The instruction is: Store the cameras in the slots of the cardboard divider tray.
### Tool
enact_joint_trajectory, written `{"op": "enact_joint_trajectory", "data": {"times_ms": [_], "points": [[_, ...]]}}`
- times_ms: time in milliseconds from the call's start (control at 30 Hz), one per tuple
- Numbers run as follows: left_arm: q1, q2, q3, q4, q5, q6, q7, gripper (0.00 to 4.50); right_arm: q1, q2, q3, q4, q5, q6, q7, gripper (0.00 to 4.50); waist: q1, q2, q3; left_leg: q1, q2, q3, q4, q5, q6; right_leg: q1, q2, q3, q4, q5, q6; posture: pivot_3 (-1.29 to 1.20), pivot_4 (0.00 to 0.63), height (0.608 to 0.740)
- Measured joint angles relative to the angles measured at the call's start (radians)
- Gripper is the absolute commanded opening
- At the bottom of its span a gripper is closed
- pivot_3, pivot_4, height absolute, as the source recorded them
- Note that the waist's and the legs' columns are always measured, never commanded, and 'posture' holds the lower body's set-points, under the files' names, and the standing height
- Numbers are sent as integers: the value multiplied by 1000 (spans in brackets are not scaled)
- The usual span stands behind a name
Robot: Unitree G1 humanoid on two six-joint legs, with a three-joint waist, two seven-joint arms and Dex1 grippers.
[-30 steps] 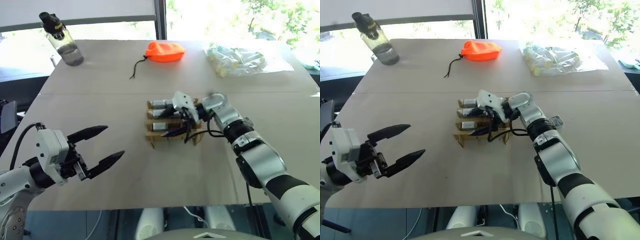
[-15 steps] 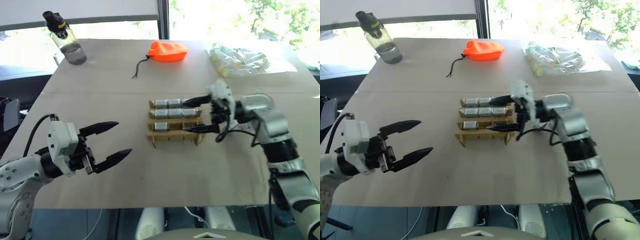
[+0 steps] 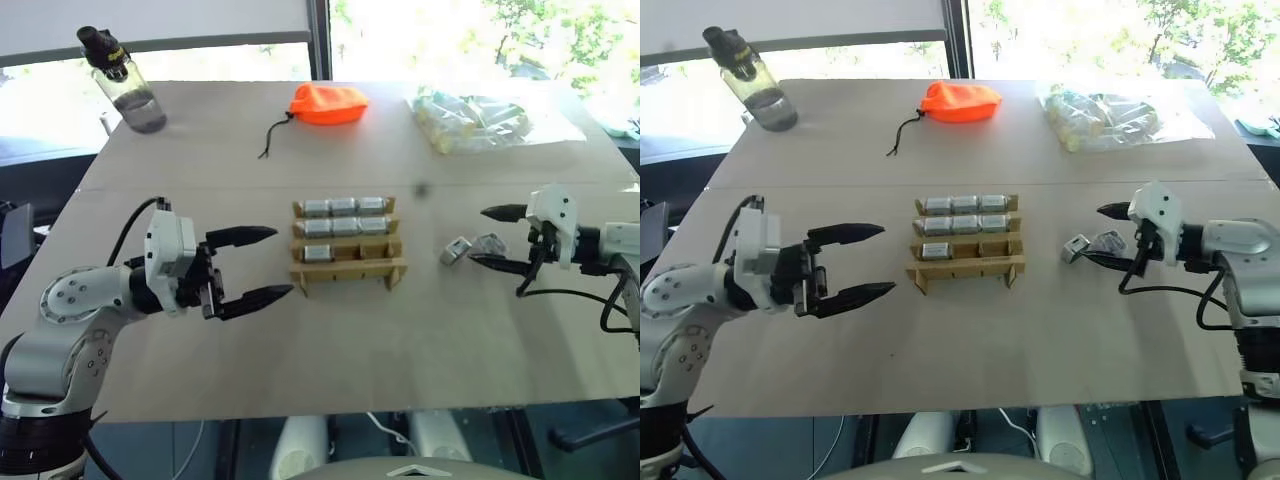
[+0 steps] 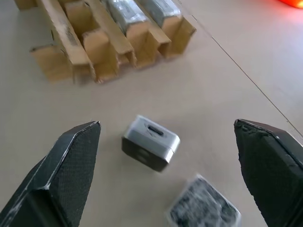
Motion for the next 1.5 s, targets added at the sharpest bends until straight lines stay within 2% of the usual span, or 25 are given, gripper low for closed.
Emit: {"op": "enact_joint_trajectory", "data": {"times_ms": [133, 300, 367, 500, 667, 1000, 1233, 1500], "points": [[-5, -5, -18, 0, 1, -5, -3, 4500, 6, -5, -9, 85, -16, -24, -59, 4467, 2, 0, 0, 0, 0, 0, 0, 0, 0, 0, 0, 0, 0, 0, 0, 0, 150, 726], [-4, -7, -34, -9, 1, -9, 0, 4500, 53, 11, -47, 74, 7, 6, -134, 4467, 4, 0, 0, -1, 0, -1, 0, 0, 0, 0, 0, 0, 0, 0, 0, 0, 150, 726], [-3, -8, -35, -8, 1, -16, 0, 4500, 174, 74, -129, -28, 55, 65, -230, 4467, 15, -1, -1, -1, 1, -3, 0, 0, 0, 1, 0, 0, 0, 0, 0, 0, 150, 726], [-4, -8, -36, -5, 1, -18, -1, 4500, 282, 164, -135, -121, 75, 125, -350, 4467, 21, 1, 0, 0, 0, 1, 1, 0, 0, 1, 0, 1, 0, 0, 0, 0, 150, 726], [-34, -7, -37, 13, 1, -20, -14, 4500, 298, 228, -167, -200, 94, 163, -481, 4467, 22, -1, -1, 2, 0, 0, 2, 0, 0, 2, 1, 1, 0, 0, 1, 0, 150, 726], [-56, -6, -40, 44, 20, -38, -40, 4500, 343, 388, -151, -202, 63, 148, -668, 4467, 22, 0, 0, 0, 0, -1, 1, 0, 0, 2, 1, 1, -1, 0, 1, 0, 150, 726], [-64, -8, -40, 45, 16, -38, -43, 4500, 363, 406, -144, -202, 49, 132, -713, 4467, 22, 0, 0, 1, 0, -1, 1, 0, 0, 2, 1, 1, 0, 0, 1, 0, 150, 726], [-85, -21, -37, 35, -61, -3, -40, 4500, 362, 421, -135, -202, 50, 121, -727, 4467, 22, 0, -1, 1, 0, 0, 1, 0, 0, 2, 1, 1, 0, 0, 1, 0, 150, 726]]}}
